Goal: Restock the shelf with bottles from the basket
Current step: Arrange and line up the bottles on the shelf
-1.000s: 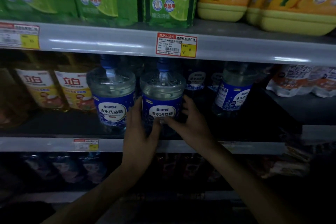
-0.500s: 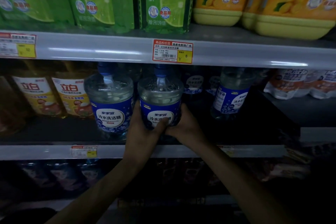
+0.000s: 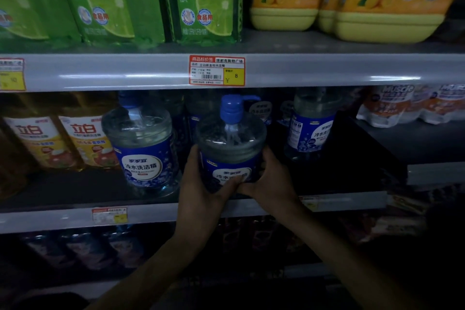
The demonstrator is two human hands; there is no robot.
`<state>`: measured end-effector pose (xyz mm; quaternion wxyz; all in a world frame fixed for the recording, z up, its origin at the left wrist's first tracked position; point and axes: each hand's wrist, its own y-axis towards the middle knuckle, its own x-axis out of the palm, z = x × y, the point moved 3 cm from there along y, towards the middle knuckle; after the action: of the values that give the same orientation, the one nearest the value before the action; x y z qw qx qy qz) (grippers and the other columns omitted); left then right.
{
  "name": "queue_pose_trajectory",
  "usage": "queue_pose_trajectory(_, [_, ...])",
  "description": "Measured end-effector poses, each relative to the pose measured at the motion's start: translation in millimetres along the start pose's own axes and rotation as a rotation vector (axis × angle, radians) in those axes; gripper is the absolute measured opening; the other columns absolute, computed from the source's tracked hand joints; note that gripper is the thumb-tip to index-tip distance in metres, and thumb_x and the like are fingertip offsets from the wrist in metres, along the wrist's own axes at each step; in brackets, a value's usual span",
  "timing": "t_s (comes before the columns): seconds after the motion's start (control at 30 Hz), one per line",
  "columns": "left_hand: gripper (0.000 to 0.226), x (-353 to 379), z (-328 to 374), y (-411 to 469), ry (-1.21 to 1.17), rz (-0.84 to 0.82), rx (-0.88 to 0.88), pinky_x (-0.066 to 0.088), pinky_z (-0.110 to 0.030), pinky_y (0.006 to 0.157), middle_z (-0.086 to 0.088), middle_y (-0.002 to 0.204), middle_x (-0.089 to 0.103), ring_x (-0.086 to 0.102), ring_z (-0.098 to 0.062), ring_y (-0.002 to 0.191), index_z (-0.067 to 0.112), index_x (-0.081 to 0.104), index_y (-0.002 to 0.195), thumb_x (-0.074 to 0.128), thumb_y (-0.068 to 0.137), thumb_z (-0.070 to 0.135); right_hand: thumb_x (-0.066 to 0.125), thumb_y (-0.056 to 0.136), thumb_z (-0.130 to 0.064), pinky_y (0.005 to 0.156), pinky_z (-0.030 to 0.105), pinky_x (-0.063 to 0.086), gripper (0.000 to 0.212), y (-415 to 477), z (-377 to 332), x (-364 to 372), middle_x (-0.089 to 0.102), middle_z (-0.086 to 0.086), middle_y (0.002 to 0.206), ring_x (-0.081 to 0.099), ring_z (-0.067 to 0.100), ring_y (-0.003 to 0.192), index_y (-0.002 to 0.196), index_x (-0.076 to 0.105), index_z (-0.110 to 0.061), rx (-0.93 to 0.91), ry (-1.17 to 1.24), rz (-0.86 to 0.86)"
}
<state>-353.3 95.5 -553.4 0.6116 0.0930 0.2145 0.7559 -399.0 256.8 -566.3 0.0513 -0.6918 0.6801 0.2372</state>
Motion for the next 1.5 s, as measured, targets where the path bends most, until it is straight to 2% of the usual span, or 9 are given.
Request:
queue_pose_trajectory(0.23, [0.089, 27, -12, 1, 0.001, -0.098, -0.002, 0.047, -0.040, 0.114, 0.012, 0.156, 0.049, 0.048, -0.007, 0.143, 0.026, 0.033, 0.160, 0.084, 0.086, 0.024, 0.097, 0.056, -0.030, 0.086, 0.013, 0.051, 0.089, -9, 10, -32, 0.062, -0.032, 0.114, 0.061, -0.015, 0.104, 0.127, 0.046, -0.047, 0.029, 0.022, 0.070])
queue_pose_trajectory(0.57, [0.084, 55, -18, 22, -0.044, -0.155, -0.042, 0.052, -0.028, 0.107, 0.011, 0.148, 0.057, 0.056, 0.000, 0.133, 0.025, 0.038, 0.158, 0.082, 0.088, 0.012, 0.100, 0.054, -0.026, 0.086, 0.019, 0.055, 0.092, 7, 22, -56, 0.069, -0.018, 0.123, 0.065, -0.004, 0.109, 0.134, 0.054, -0.033, 0.060, 0.062, 0.048])
queue_pose_trajectory(0.77, [0.086, 61, -22, 31, 0.021, -0.169, -0.056, 0.050, -0.028, 0.109, 0.009, 0.153, 0.052, 0.052, -0.003, 0.137, 0.024, 0.033, 0.160, 0.080, 0.089, 0.011, 0.099, 0.058, -0.020, 0.076, 0.008, 0.052, 0.083, 17, 15, -61, 0.067, -0.029, 0.109, 0.064, -0.014, 0.099, 0.124, 0.053, -0.041, 0.077, 0.053, 0.034])
queue_pose_trajectory(0.9, [0.064, 55, -25, 40, 0.033, -0.143, -0.116, 0.054, -0.020, 0.099, 0.012, 0.133, 0.066, 0.061, 0.005, 0.121, 0.017, 0.055, 0.144, 0.082, 0.087, 0.014, 0.095, 0.066, -0.023, 0.071, -0.002, 0.045, 0.083, 10, 12, -59, 0.056, -0.036, 0.105, 0.055, -0.027, 0.089, 0.132, 0.048, -0.037, 0.098, 0.064, 0.084])
queue_pose_trajectory(1.0, [0.046, 52, -22, 29, -0.058, -0.123, -0.214, 0.056, -0.019, 0.094, 0.013, 0.123, 0.070, 0.066, 0.002, 0.114, 0.019, 0.061, 0.133, 0.078, 0.091, 0.019, 0.088, 0.077, -0.020, 0.084, 0.012, 0.053, 0.076, 4, 15, -52, 0.057, -0.028, 0.109, 0.059, -0.013, 0.097, 0.136, 0.044, -0.038, 0.188, 0.143, 0.062])
queue_pose_trajectory(1.07, [0.039, 53, -20, 19, -0.103, -0.136, -0.265, 0.055, -0.018, 0.093, 0.017, 0.122, 0.069, 0.065, 0.004, 0.113, 0.027, 0.059, 0.131, 0.073, 0.095, 0.018, 0.086, 0.078, -0.018, 0.098, 0.038, 0.056, 0.065, 0, 20, -50, 0.062, -0.023, 0.116, 0.063, 0.005, 0.111, 0.122, 0.049, -0.051, 0.249, 0.223, 0.047])
queue_pose_trajectory(1.13, [0.039, 54, -19, 15, -0.139, -0.137, -0.294, 0.055, -0.020, 0.094, 0.018, 0.124, 0.068, 0.065, 0.004, 0.114, 0.032, 0.058, 0.131, 0.068, 0.098, 0.015, 0.083, 0.079, -0.014, 0.101, 0.045, 0.054, 0.067, -3, 19, -49, 0.063, -0.023, 0.117, 0.062, 0.013, 0.117, 0.107, 0.049, -0.063, 0.277, 0.259, 0.039])
queue_pose_trajectory(1.37, [0.049, 59, -19, 26, -0.200, -0.140, -0.362, 0.050, -0.004, 0.081, 0.017, 0.126, 0.064, 0.061, 0.012, 0.110, 0.022, 0.052, 0.146, 0.064, 0.100, 0.010, 0.068, 0.085, 0.007, 0.087, 0.031, 0.058, 0.062, 4, 24, -51, 0.065, -0.021, 0.104, 0.066, 0.010, 0.105, 0.100, 0.056, -0.051, 0.338, 0.419, 0.078])
queue_pose_trajectory(1.5, [0.051, 66, -21, 35, -0.209, -0.143, -0.384, 0.049, -0.002, 0.081, 0.014, 0.129, 0.061, 0.059, 0.012, 0.109, 0.023, 0.049, 0.148, 0.062, 0.101, 0.006, 0.066, 0.083, 0.009, 0.081, 0.028, 0.056, 0.062, 15, 24, -42, 0.069, -0.015, 0.112, 0.066, 0.008, 0.105, 0.118, 0.061, -0.042, 0.359, 0.433, 0.112])
